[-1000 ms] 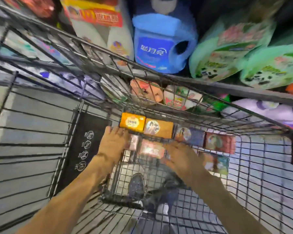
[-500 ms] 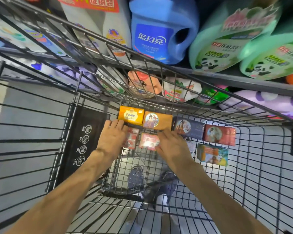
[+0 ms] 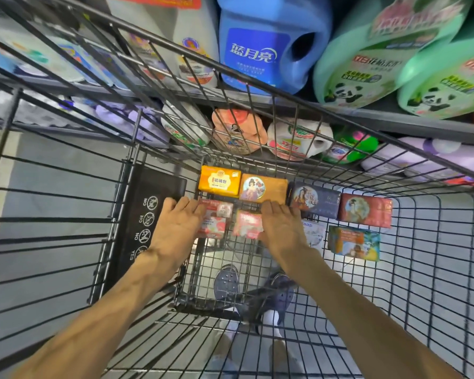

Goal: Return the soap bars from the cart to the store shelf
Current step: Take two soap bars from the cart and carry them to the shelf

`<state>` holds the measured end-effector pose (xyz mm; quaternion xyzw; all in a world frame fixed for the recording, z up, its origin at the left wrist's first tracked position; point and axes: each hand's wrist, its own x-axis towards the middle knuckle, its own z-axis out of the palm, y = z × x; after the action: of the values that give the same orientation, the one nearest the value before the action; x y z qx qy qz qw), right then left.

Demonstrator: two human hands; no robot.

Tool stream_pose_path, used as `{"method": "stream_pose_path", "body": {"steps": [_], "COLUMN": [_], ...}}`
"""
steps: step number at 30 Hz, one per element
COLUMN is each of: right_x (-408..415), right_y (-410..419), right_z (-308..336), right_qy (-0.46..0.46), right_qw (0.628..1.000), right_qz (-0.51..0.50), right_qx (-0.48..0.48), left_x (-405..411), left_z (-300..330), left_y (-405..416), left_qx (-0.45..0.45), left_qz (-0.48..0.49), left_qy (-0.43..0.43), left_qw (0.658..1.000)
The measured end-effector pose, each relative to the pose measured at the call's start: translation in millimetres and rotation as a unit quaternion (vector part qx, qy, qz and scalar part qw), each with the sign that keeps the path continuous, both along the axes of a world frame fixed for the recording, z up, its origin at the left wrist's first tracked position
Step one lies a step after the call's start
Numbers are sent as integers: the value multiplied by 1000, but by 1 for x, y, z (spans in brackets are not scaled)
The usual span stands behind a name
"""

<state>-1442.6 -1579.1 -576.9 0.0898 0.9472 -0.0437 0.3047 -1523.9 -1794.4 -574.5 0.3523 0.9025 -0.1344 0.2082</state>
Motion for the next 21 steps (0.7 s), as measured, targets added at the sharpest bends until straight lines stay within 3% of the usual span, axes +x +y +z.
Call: {"method": "stream_pose_path", "body": {"steps": [4,11,14,18,21], "right_x": [-2,26,29,47,67], "right_y": [-2,5,19,52,82], "right_z": [7,52,88,154,217], "right_qy": [-4,60,91,77,133], "right_qw": [1000,985,974,974,965], "right_qz": [12,-51,-90,-139,-161], "right_qx": [-25,-156,-186,-160,-157], "left_x": [5,5,6,13,19], "left_z": [6,37,72,142,199], "left_y": [1,1,5,26,50], "left_qx": [21,44,61,125,168], "left_qz": [8,16,22,35,20], "left_qy": [10,3,12,20,19], "left_qw": [1000,999,998,991,985]}}
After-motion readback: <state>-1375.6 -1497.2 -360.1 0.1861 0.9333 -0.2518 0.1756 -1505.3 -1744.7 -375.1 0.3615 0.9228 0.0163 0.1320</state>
